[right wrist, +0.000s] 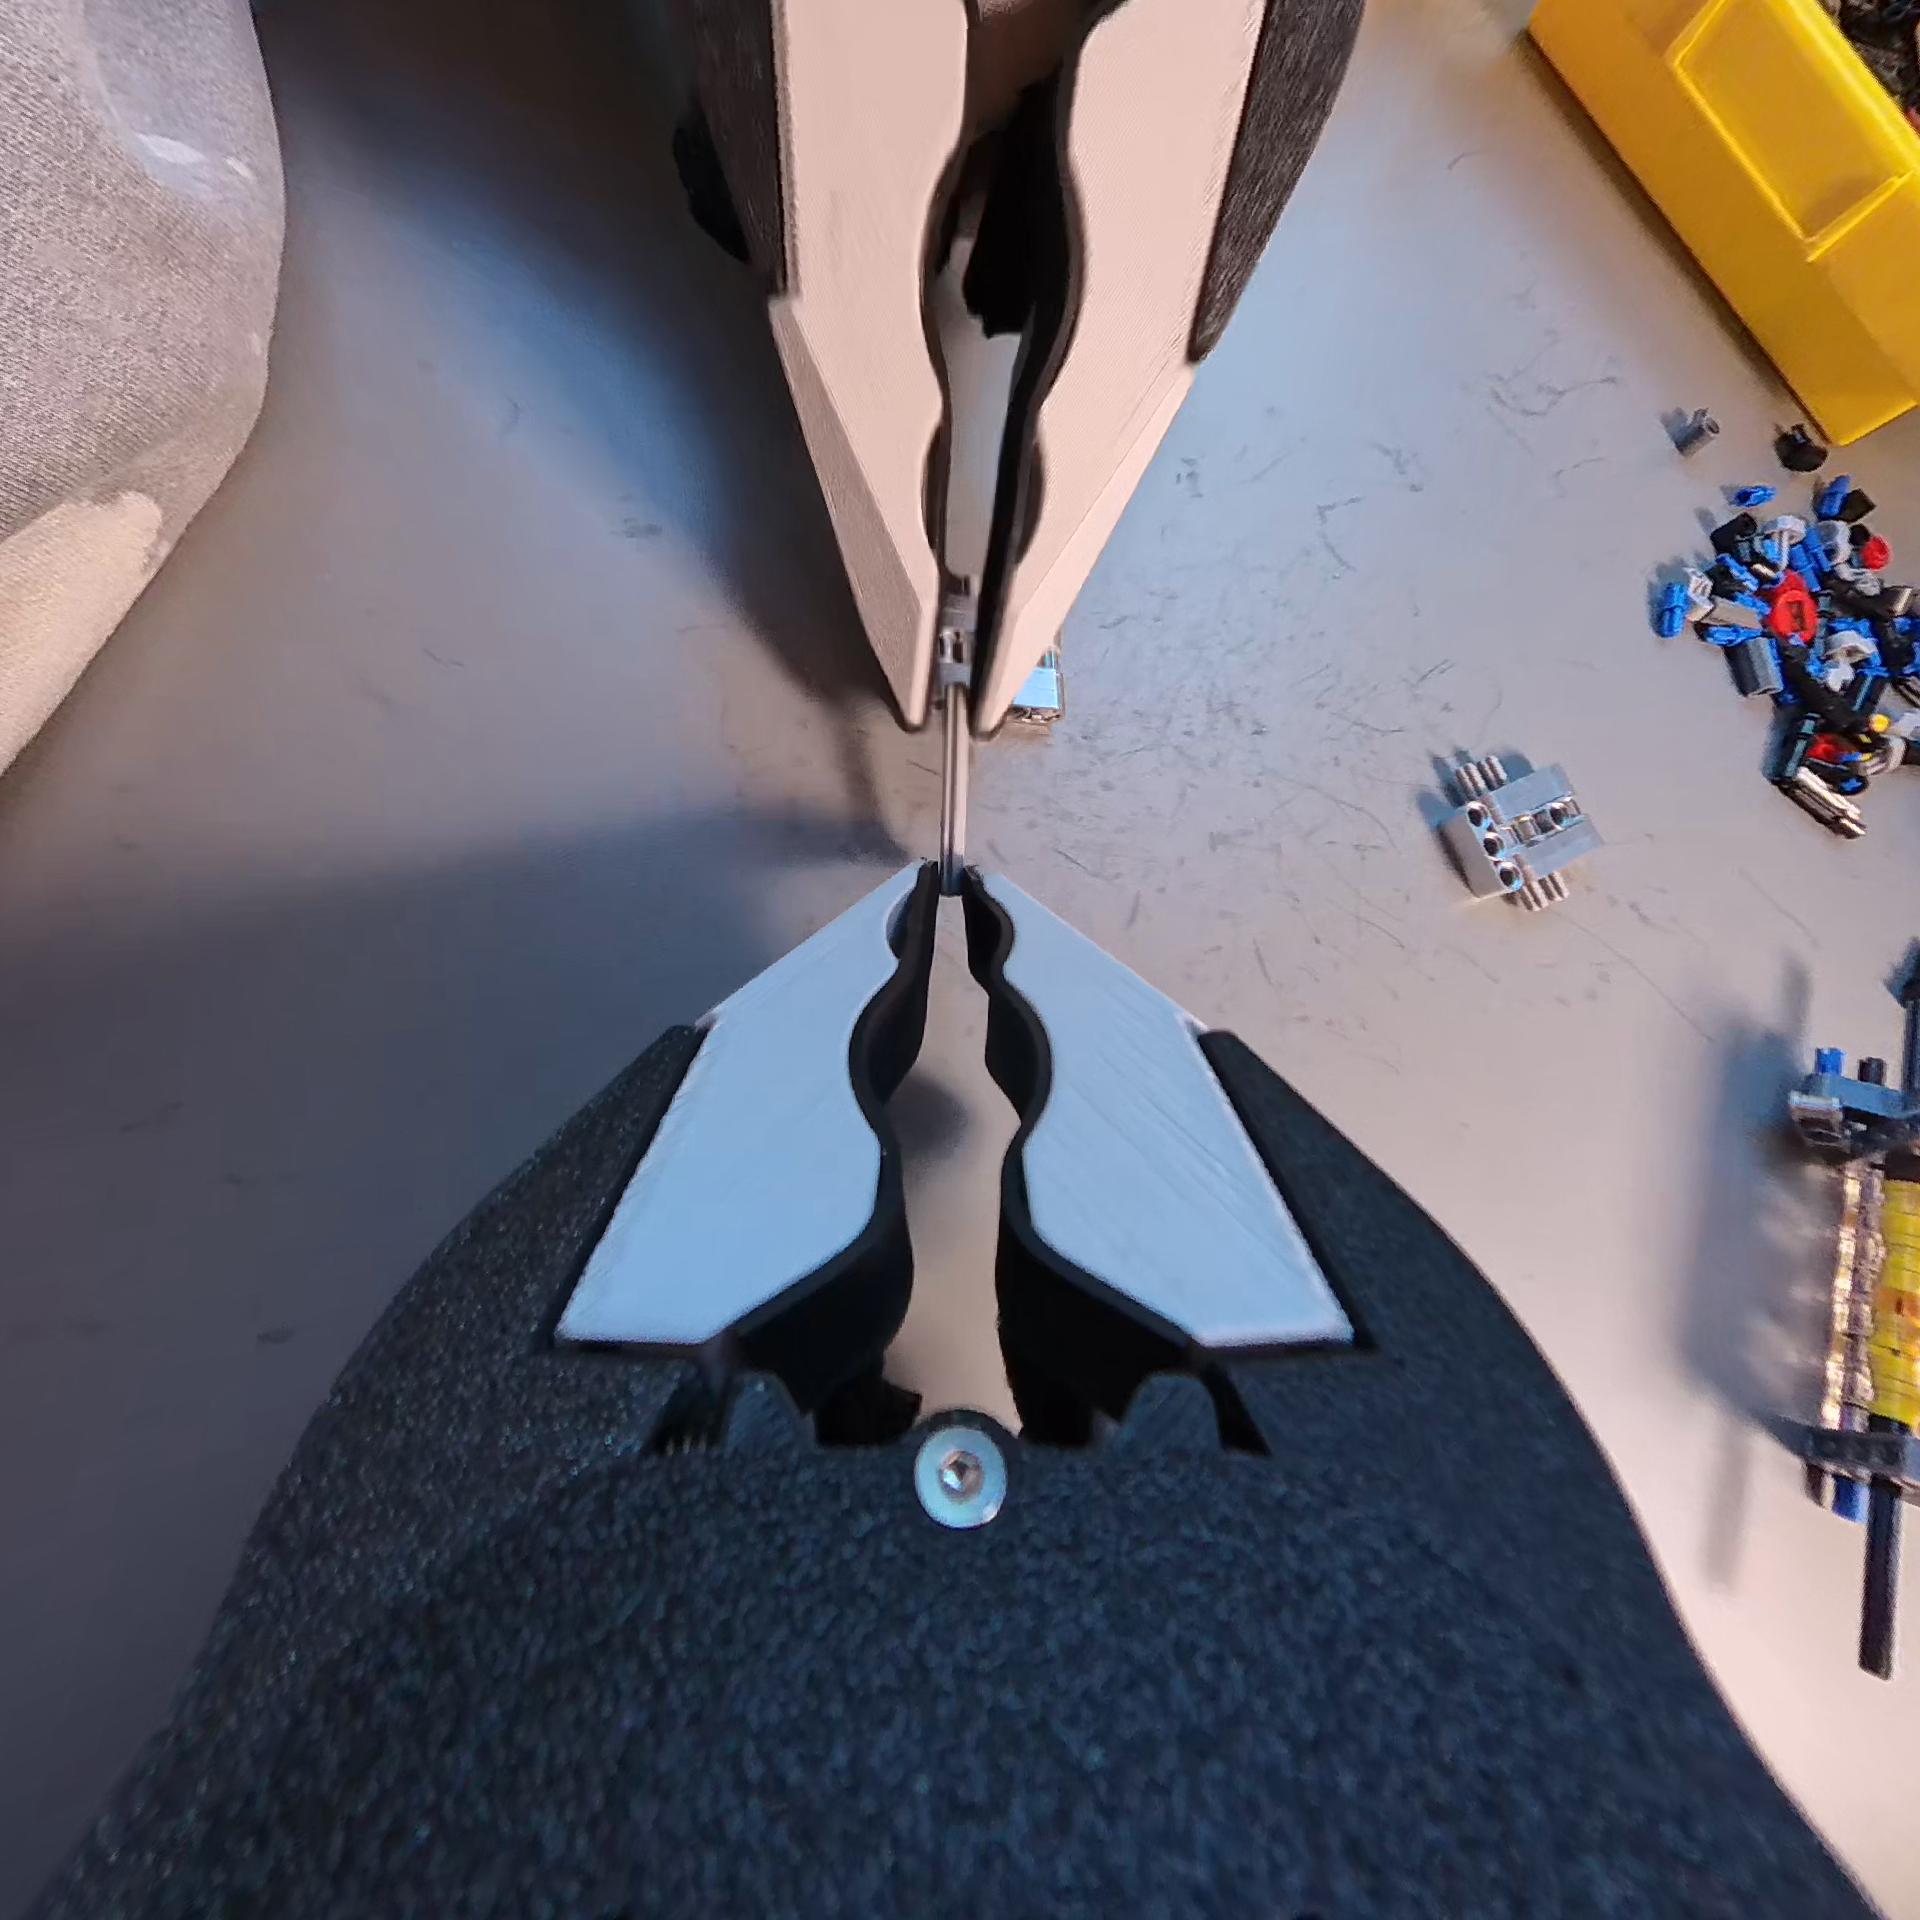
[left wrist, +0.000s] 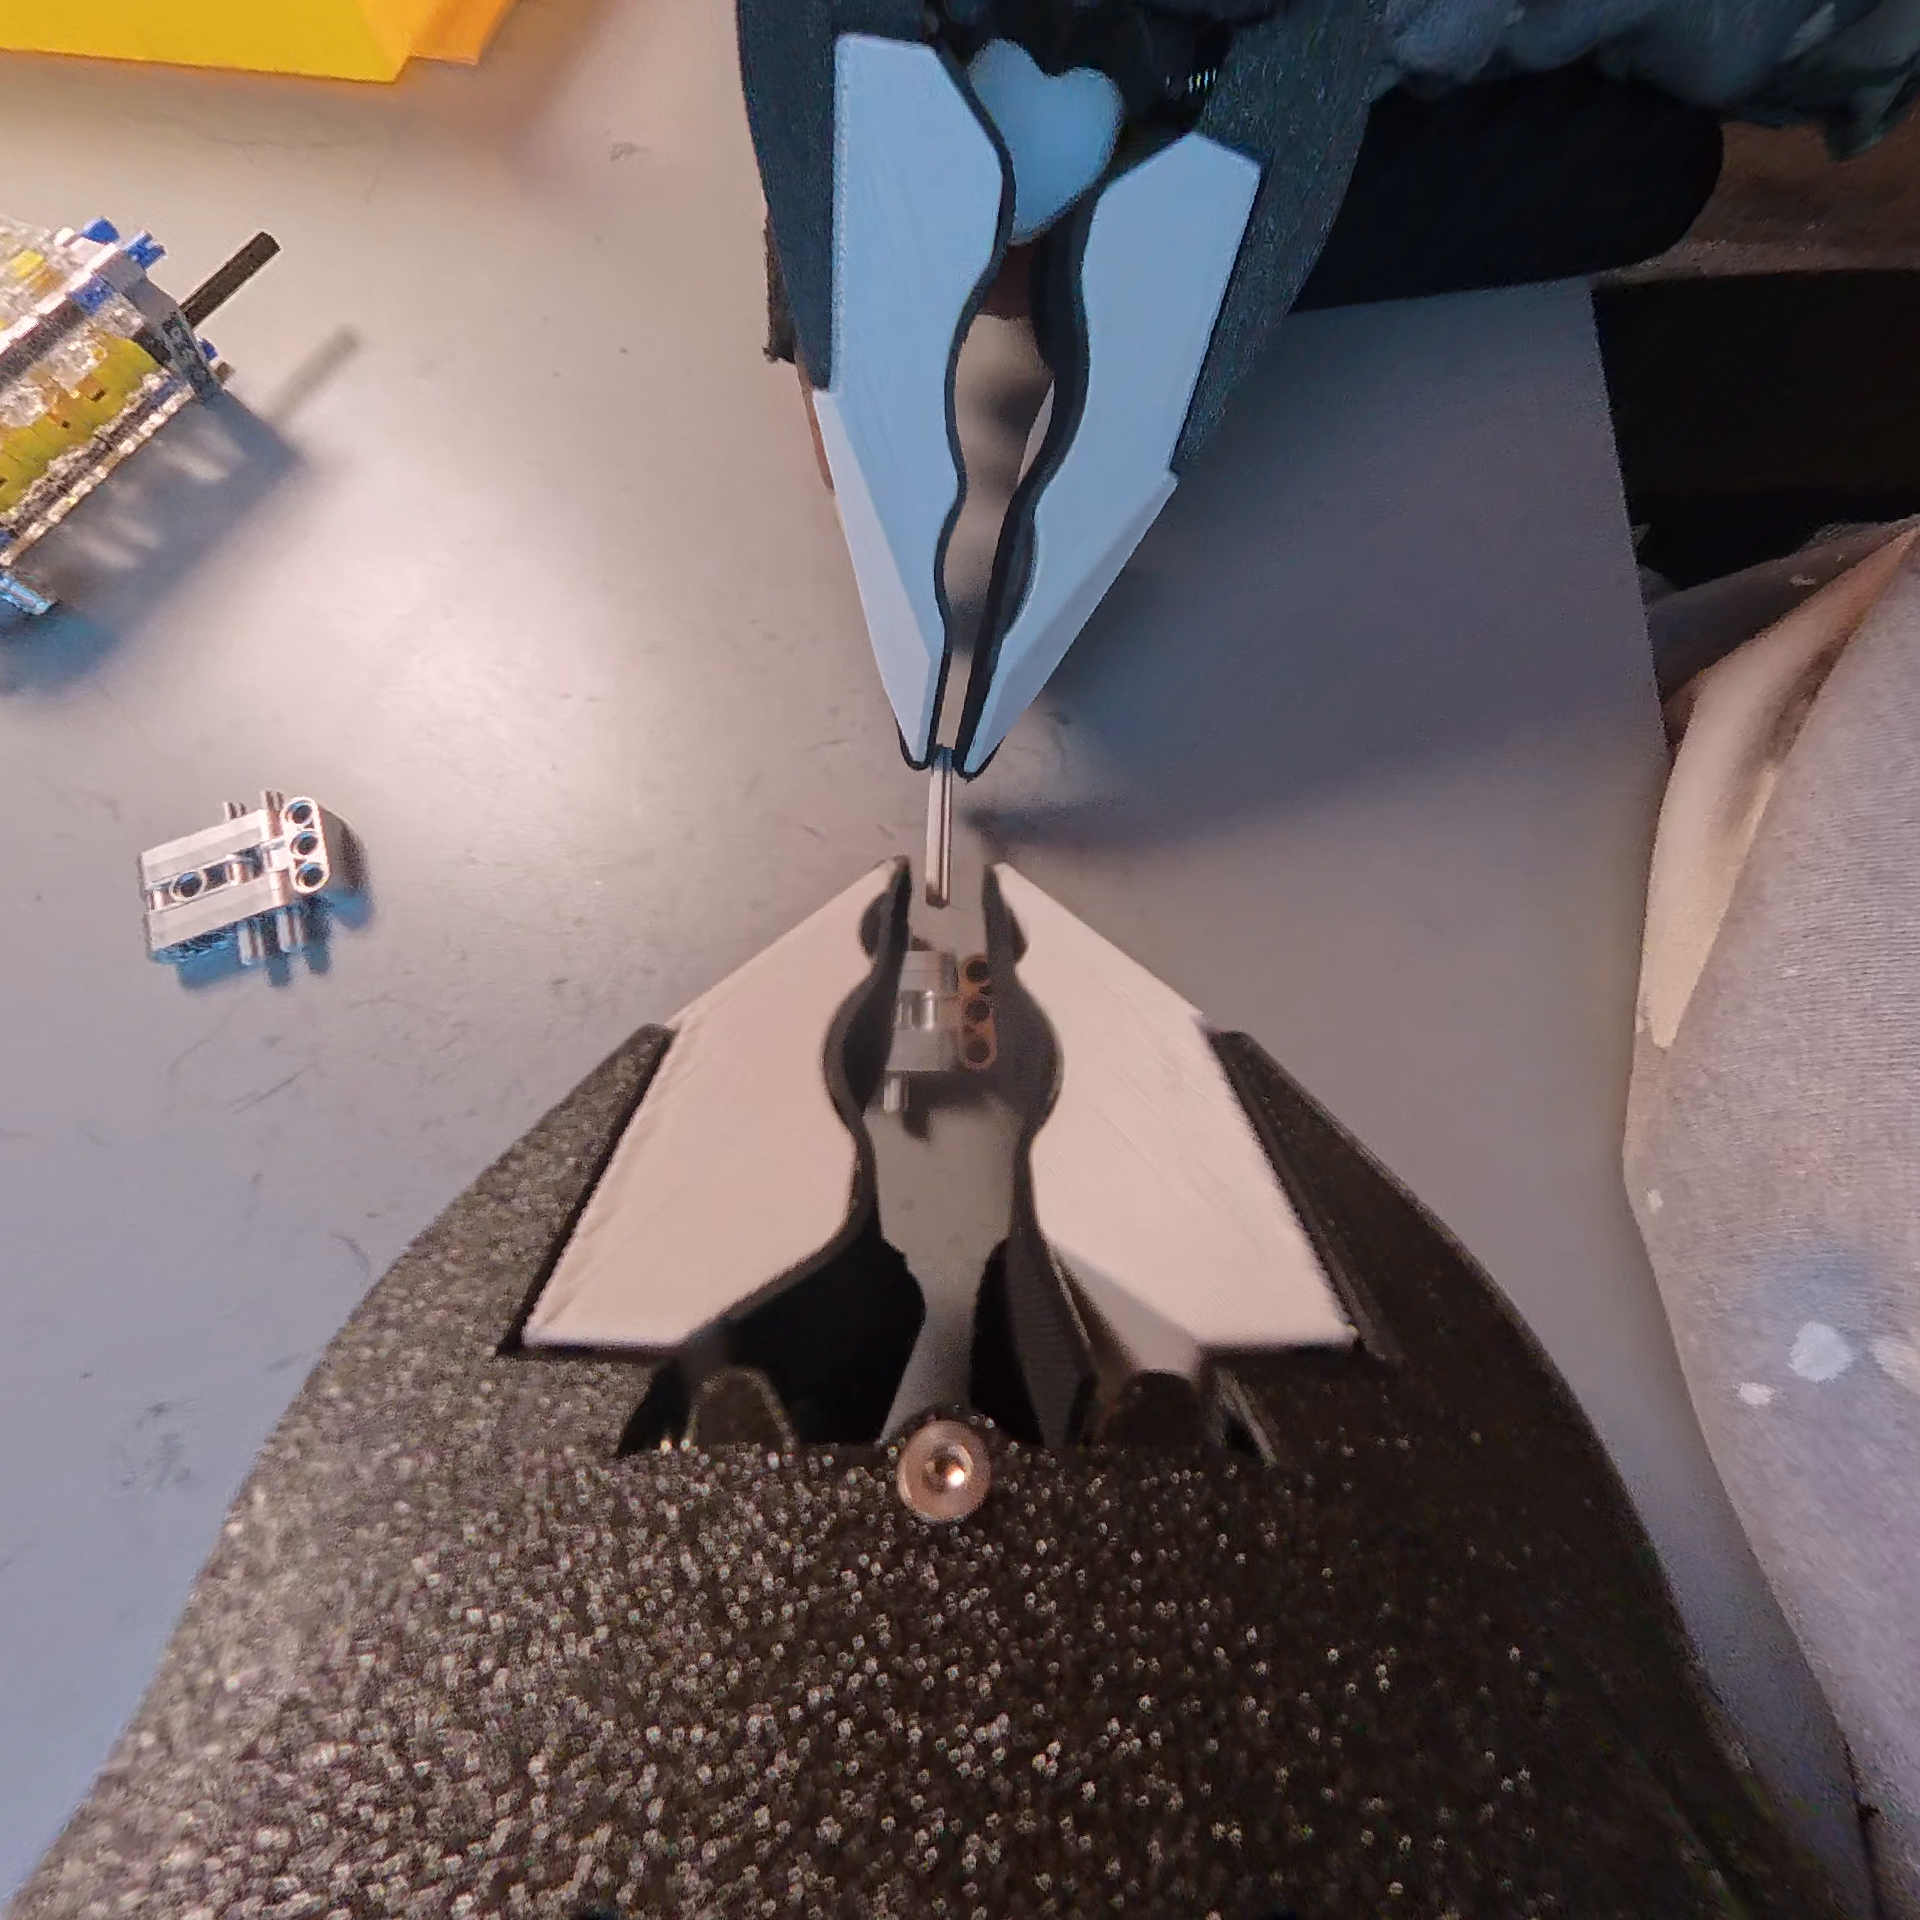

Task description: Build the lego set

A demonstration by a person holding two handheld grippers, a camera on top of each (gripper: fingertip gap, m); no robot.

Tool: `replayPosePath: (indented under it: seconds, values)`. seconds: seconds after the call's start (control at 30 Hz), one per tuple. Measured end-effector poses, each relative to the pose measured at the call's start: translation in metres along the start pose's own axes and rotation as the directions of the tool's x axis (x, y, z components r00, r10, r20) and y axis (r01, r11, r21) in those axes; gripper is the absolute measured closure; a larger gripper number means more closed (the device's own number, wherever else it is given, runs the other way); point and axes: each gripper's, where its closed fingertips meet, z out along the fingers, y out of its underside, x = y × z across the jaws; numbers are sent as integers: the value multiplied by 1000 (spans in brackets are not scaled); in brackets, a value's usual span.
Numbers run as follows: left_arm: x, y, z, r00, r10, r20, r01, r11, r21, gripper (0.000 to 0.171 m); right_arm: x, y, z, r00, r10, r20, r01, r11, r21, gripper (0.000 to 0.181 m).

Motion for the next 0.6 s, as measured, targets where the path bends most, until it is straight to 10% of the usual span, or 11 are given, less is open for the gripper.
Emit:
replayPosePath:
  seconds: [0.03, 0.23, 0.6]
  values:
    - [-1, -1, -2, 1000, -6, -1, 6, 1000, 1, 150, 0, 2, 0, 1000, -3, -1, 3, 1000, -15, 179]
    - [-11, 19, -13, 999, -54, 1, 54, 993, -101, 119, -2, 6, 5, 1000, -17, 14, 18, 996, -82, 179]
    - [-8, 24, -5, 998, -64, -7, 63, 993, -97, 128, -3, 3, 8, 999, -1, 46, 8, 986, -164, 179]
